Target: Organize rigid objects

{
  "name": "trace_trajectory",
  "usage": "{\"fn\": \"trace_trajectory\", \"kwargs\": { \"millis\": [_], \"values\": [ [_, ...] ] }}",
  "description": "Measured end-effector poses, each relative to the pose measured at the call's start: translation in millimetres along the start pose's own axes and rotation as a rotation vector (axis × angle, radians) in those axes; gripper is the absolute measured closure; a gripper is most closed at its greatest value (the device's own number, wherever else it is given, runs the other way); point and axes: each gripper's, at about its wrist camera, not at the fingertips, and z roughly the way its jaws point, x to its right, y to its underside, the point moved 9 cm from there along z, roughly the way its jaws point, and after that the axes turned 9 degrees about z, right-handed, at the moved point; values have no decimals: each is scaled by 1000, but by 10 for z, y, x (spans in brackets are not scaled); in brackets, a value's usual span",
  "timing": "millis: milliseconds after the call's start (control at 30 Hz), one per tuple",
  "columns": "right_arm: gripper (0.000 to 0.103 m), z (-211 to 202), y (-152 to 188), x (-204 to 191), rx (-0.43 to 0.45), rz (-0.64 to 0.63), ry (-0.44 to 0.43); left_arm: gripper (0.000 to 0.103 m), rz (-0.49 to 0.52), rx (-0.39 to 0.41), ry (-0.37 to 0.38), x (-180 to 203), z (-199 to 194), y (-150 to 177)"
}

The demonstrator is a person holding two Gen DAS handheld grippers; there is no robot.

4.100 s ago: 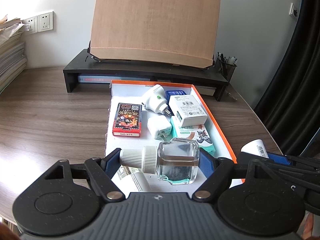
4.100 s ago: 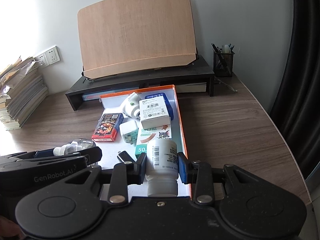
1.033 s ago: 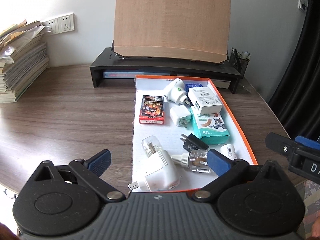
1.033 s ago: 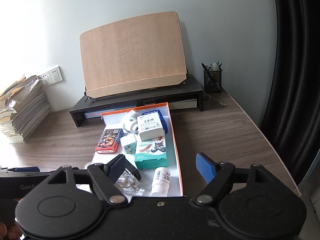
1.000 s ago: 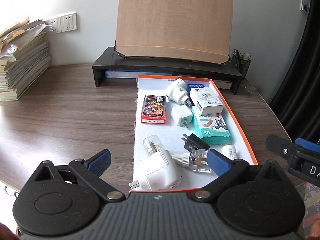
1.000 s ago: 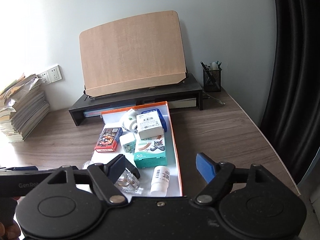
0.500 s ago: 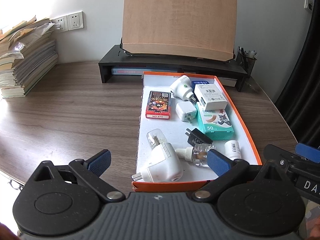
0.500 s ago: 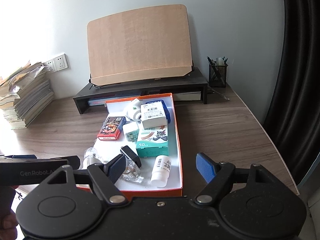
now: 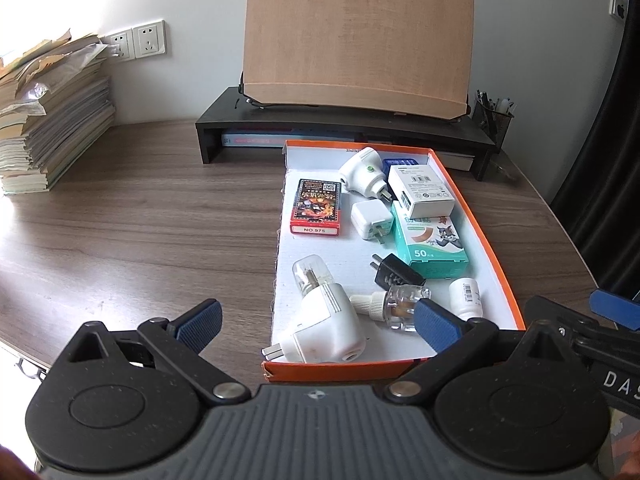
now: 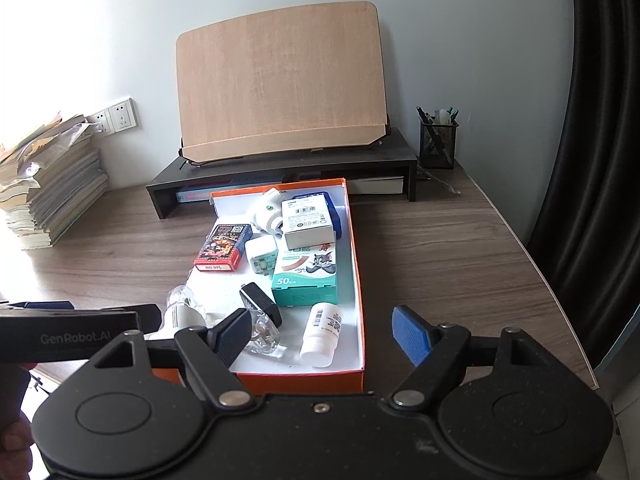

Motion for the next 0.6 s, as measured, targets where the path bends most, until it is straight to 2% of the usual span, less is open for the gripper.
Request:
{"fn": "trace_trajectory", "kwargs": {
  "millis": [600],
  "values": [
    [12,118,-27,-36,-18,-19,1,0,5,-11,9,-8,94,-50]
  ]
}}
